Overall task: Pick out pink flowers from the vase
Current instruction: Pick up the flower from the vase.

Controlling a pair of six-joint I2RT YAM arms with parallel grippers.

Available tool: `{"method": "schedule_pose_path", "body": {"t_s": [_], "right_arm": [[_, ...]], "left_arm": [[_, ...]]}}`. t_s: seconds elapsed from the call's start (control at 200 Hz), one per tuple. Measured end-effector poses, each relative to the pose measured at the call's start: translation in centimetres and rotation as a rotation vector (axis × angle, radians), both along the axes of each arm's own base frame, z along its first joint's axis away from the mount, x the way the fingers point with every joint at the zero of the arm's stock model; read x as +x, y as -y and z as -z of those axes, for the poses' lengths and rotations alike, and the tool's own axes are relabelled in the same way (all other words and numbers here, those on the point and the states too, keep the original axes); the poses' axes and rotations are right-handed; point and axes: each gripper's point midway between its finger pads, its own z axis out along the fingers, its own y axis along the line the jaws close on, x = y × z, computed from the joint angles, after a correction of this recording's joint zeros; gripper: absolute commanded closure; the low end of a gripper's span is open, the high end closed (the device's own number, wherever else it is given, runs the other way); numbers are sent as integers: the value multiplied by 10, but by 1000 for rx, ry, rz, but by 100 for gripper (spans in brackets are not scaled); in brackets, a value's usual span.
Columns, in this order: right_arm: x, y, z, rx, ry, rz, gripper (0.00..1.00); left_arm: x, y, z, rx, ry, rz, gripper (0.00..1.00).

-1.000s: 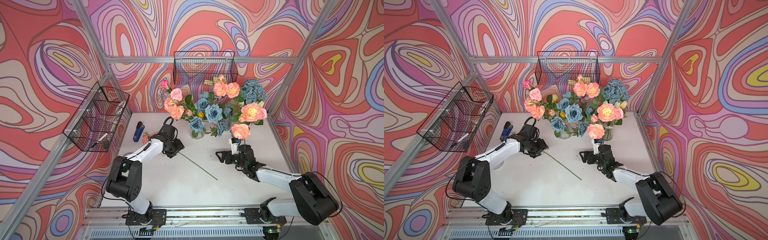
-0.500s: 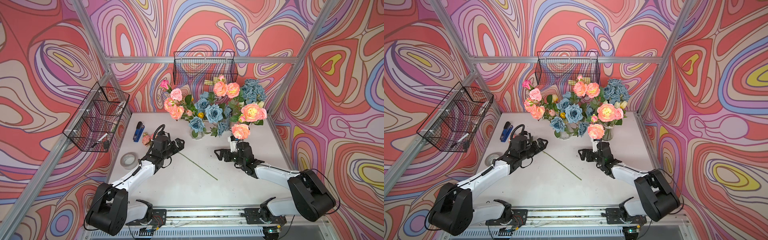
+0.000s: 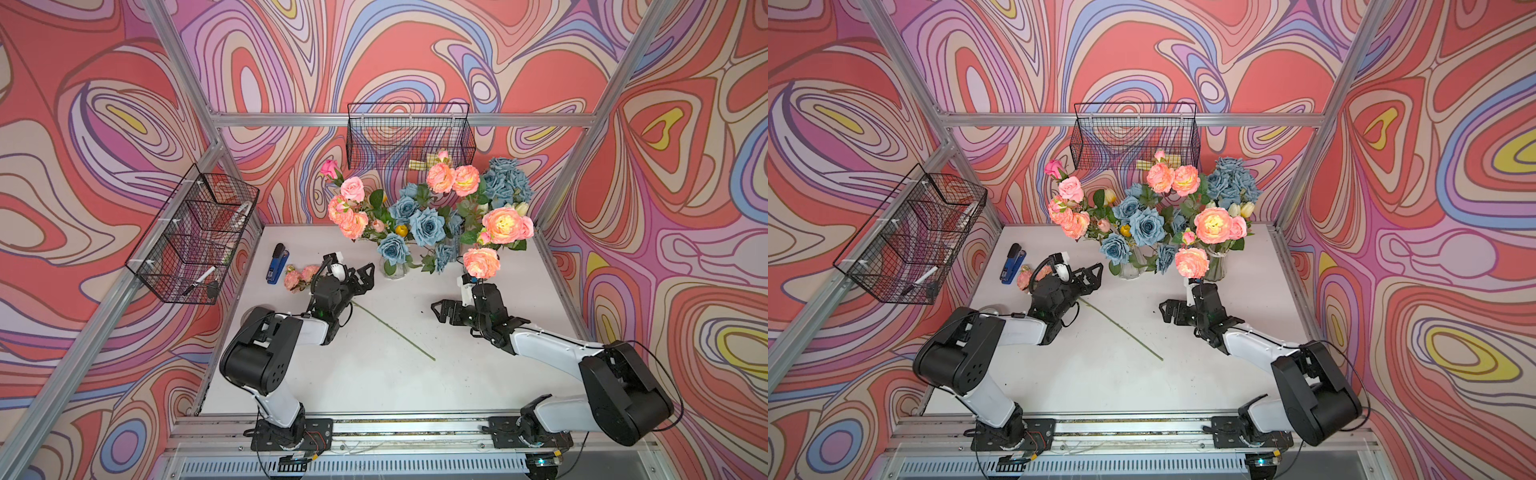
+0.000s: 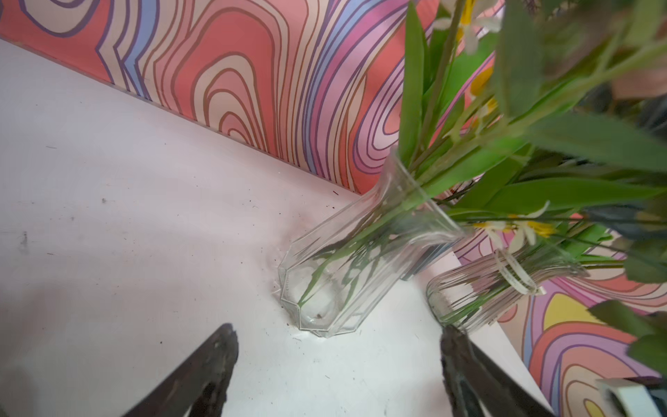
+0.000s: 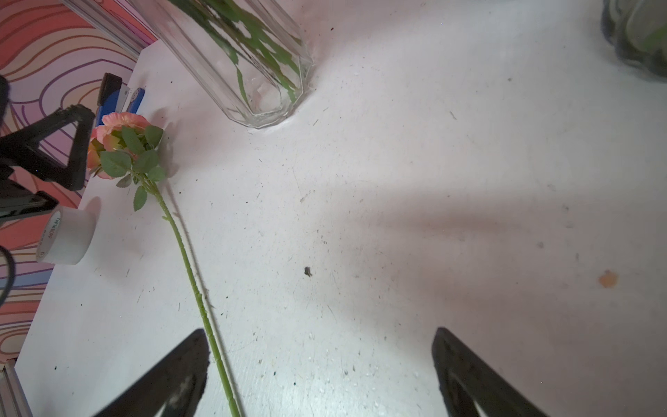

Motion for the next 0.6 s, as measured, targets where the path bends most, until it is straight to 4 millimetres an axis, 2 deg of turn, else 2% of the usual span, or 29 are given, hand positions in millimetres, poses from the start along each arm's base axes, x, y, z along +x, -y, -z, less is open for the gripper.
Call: {"method": "schedule_pose_path", "body": {"t_s": [0.095,0.24,0.406,0.601], "right_arm": [[-2,2,0,-4,-11,10,3],[-3,5,3,-18,-37,23,3],[4,3,-8,-23,-30,27,3],[14,-1,-20,-22,-9,24,3]], "left_arm": [[7,8,-2,18,43,27,16],[19,17,-30,38,160,50,16],[25,21,-55,58,256,54,19],[33,24,-56,70,275,54,26]]}}
